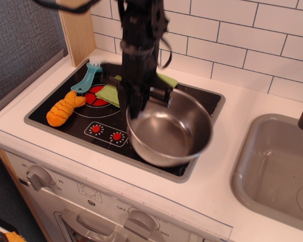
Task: Place the pot on the cloth
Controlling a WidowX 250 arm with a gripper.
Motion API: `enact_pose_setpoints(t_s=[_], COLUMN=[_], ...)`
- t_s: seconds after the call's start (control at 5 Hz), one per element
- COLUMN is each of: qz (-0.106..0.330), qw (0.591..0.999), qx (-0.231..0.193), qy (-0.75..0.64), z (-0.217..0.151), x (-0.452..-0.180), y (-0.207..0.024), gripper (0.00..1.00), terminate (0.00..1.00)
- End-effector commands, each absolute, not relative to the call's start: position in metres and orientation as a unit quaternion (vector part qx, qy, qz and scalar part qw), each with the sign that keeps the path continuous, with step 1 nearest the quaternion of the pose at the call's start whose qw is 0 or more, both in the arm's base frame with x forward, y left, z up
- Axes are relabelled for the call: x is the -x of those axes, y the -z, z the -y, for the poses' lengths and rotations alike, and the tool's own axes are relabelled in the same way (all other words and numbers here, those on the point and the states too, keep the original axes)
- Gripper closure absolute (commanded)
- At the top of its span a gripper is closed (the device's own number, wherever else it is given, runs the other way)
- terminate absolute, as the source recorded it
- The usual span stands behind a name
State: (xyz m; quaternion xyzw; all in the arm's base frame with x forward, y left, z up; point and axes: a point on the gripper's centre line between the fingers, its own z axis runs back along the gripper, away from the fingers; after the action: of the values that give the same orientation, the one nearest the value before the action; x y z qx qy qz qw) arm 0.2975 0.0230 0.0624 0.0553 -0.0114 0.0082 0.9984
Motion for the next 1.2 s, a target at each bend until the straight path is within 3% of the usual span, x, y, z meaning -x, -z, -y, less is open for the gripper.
enact_pose_setpoints(t_s=[0.0, 0.2, 0.6, 0.8, 1.0], qz=[0.060, 0.048, 0.027, 0.017, 0.027], qw=[0.994, 0.992, 0.991, 0.990, 0.990], qx=[-0.045, -0.053, -0.062, -0.055, -0.058], qy=[-0.083, -0.108, -0.113, -0.126, -0.128], z=[-0.078, -0.106, -0.124, -0.123, -0.120], x=[-0.349, -0.363, -0.371, -0.367, -0.362], y=[-0.101, -0.088, -0.071, -0.066, -0.073], gripper=[1.00, 1.00, 1.00, 0.00, 0.00], terminate=[0.00, 0.00, 0.00, 0.00, 0.00])
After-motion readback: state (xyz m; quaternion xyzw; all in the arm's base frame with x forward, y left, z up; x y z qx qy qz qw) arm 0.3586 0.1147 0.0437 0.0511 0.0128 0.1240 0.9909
